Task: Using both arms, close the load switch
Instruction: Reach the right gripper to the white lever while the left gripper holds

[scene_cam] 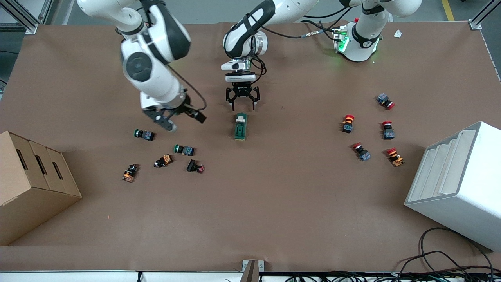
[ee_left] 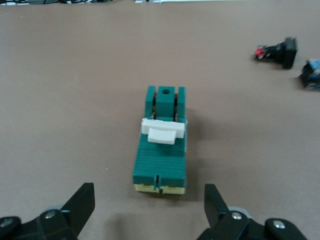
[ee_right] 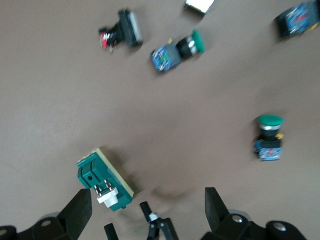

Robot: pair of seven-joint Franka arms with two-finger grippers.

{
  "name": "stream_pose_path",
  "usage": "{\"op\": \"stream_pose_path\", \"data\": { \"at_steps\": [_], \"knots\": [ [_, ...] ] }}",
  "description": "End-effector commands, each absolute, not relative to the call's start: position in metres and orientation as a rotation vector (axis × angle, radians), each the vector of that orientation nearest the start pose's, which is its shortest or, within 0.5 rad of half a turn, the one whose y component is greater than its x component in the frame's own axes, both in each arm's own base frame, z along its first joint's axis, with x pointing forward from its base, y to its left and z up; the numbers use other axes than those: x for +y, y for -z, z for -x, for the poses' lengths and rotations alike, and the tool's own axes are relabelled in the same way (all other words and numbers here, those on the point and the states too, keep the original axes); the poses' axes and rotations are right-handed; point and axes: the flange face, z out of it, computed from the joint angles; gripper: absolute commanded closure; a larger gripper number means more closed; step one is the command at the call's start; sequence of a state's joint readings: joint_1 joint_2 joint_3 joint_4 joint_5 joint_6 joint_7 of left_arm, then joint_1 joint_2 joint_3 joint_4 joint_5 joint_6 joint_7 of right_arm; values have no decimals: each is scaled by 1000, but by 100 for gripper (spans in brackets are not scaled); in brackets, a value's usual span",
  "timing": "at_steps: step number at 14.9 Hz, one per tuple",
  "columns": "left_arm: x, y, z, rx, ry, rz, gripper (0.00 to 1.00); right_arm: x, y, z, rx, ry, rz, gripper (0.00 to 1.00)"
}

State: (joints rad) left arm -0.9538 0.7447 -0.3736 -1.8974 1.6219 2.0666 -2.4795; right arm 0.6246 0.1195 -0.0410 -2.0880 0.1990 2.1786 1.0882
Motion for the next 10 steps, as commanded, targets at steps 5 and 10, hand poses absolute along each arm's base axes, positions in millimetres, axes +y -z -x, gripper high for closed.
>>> {"op": "stream_pose_path", "data": {
  "at_steps": [5, 10],
  "knots": [
    [-564, -88, -190, 98, 1535, 2828, 3, 388, -287, -442, 914, -104, 2869, 0],
    [-559, -76, -196, 121, 1597, 2769, 2, 432, -265, -434, 950, -39, 2807, 0]
  ]
}}
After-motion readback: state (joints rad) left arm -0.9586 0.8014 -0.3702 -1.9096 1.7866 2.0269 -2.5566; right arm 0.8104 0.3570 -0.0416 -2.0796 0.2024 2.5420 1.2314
